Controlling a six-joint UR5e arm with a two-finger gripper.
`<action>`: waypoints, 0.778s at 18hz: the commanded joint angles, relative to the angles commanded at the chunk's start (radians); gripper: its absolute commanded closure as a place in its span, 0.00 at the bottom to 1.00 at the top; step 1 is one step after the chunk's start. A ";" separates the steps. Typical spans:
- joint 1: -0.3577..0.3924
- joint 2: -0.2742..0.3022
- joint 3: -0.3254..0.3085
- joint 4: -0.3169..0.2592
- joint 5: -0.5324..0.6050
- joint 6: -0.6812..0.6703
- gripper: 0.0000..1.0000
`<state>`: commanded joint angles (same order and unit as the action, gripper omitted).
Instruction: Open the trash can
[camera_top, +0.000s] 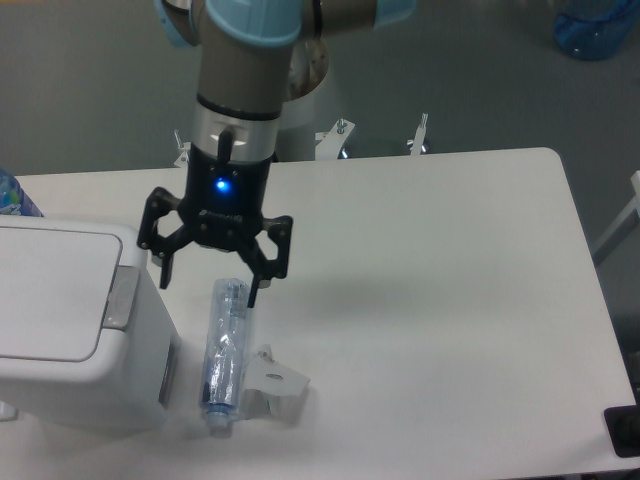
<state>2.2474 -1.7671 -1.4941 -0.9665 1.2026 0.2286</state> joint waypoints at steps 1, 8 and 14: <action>-0.008 -0.002 0.000 0.009 0.000 -0.002 0.00; -0.038 -0.026 0.000 0.041 0.002 -0.046 0.00; -0.038 -0.029 -0.008 0.041 0.003 -0.045 0.00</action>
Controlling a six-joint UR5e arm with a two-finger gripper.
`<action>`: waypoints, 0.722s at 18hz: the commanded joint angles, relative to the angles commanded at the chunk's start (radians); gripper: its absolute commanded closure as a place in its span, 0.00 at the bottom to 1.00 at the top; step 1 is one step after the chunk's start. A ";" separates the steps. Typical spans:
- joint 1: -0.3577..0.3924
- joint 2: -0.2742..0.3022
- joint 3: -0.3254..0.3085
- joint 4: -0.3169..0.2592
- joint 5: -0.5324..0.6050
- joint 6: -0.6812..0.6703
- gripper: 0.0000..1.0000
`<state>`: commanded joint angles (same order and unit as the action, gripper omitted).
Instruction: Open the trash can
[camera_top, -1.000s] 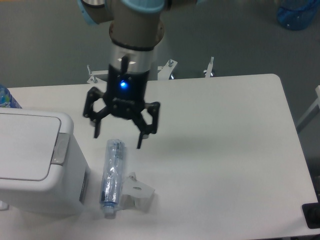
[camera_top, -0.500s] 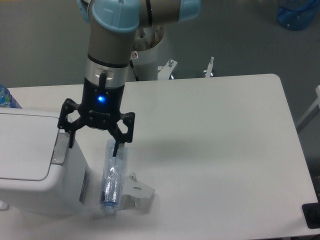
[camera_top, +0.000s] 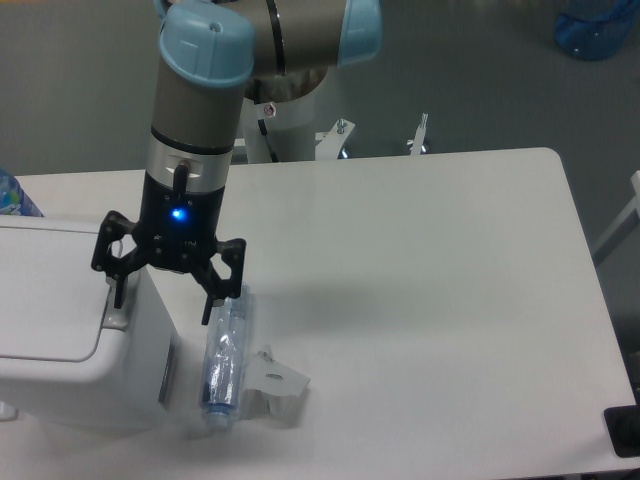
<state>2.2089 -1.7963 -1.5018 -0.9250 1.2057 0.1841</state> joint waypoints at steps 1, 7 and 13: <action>0.000 -0.002 0.000 0.000 0.000 0.000 0.00; 0.000 -0.012 -0.002 0.000 0.003 0.000 0.00; 0.000 -0.018 0.000 0.000 0.003 0.000 0.00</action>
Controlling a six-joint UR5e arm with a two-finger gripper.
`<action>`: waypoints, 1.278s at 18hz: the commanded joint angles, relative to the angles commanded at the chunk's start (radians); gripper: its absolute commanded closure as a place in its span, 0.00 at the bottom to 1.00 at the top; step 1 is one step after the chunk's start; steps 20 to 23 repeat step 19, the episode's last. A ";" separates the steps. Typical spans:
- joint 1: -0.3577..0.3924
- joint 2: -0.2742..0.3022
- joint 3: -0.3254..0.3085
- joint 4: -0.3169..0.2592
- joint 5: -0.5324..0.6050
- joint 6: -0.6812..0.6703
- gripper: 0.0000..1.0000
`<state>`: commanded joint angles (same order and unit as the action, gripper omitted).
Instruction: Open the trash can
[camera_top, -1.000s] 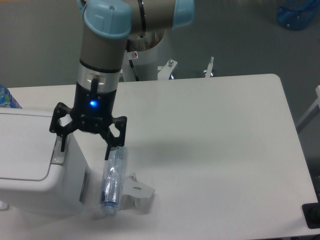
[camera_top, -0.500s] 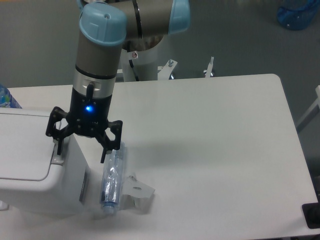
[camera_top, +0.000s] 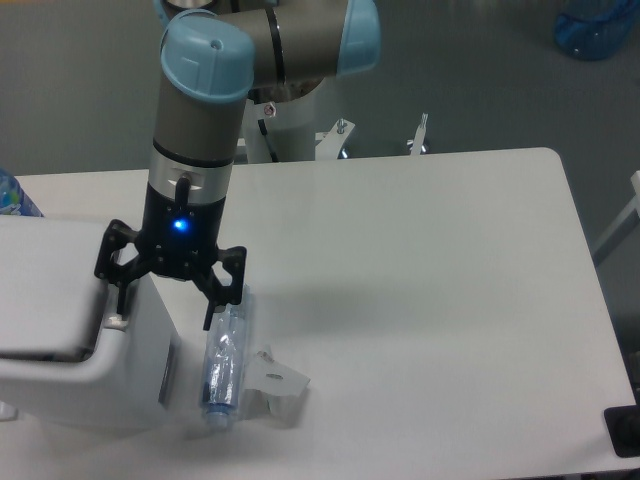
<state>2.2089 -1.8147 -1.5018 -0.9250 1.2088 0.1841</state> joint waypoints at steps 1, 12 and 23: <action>0.000 0.000 0.000 0.000 0.000 0.002 0.00; 0.037 -0.006 0.117 0.025 0.102 0.125 0.00; 0.077 -0.008 0.103 0.005 0.259 0.295 0.00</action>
